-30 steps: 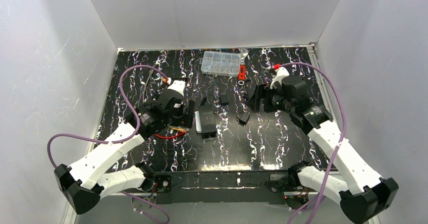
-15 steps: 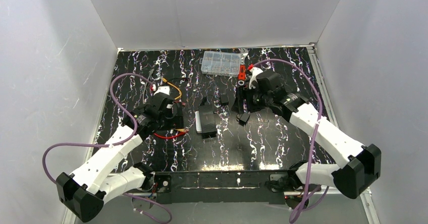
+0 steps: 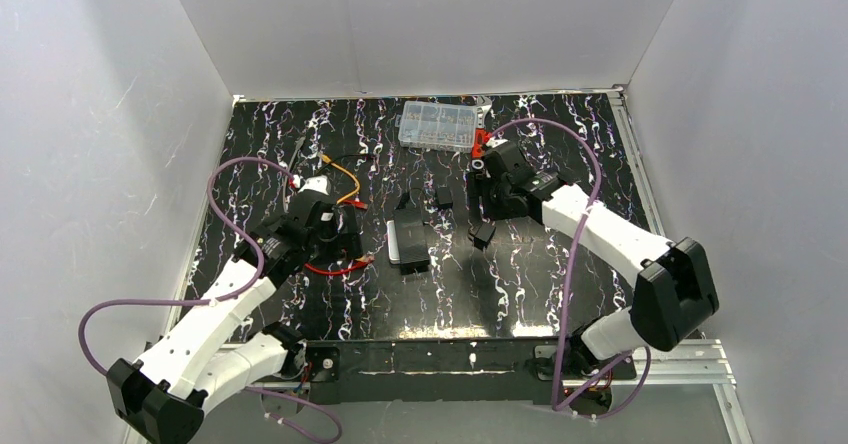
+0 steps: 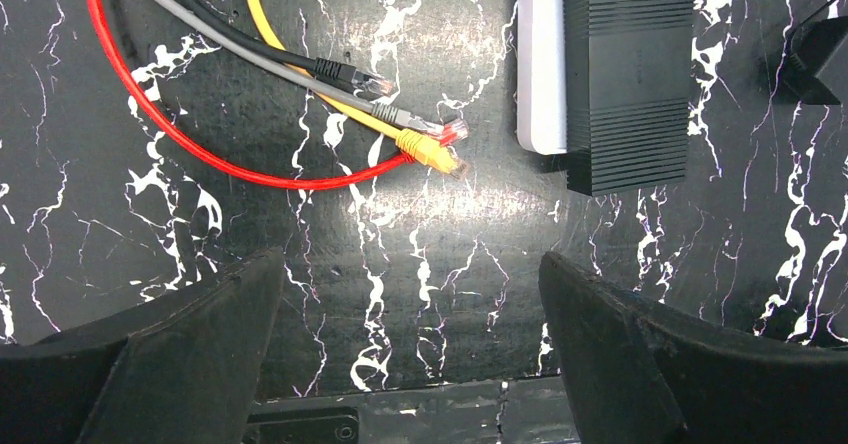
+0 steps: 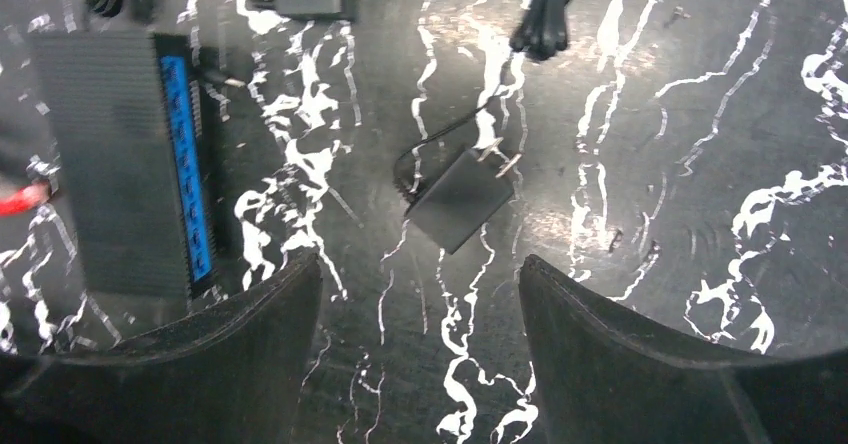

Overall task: Insert the plug into the switch port
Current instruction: Pick up the connector from the center of the board.

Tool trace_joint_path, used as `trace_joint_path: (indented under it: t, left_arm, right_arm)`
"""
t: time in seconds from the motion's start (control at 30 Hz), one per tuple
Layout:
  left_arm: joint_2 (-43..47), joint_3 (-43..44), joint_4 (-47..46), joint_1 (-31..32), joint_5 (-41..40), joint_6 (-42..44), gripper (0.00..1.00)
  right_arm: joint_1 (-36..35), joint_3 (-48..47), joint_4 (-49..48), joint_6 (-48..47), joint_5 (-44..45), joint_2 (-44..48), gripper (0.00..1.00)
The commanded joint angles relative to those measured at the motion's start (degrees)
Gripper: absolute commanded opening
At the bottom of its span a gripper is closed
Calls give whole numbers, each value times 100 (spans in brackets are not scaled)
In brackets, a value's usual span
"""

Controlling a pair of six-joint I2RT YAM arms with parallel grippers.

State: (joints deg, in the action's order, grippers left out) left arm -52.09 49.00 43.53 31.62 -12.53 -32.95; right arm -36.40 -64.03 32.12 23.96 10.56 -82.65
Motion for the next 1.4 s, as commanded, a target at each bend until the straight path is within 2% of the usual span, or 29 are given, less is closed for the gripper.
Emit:
trace_joint_path:
  t: [0.0, 0.33, 0.53, 0.73, 1.37]
  left_arm:
    - [90, -120, -47, -37, 190, -27, 99]
    - [122, -186, -133, -41, 374, 26, 99]
    - [175, -228, -164, -41, 437, 29, 99]
    - [126, -198, -196, -41, 462, 38, 99]
    - [147, -219, -205, -41, 515, 45, 100]
  right_arm:
    - [20, -121, -244, 369, 843, -395, 78]
    - [484, -938, -458, 151, 967, -1575, 74]
    - [901, -1403, -656, -174, 362, -2231, 67]
    - [923, -1987, -420, -338, 312, -2742, 62]
    - [1029, -2007, -360, -339, 252, -3291, 54]
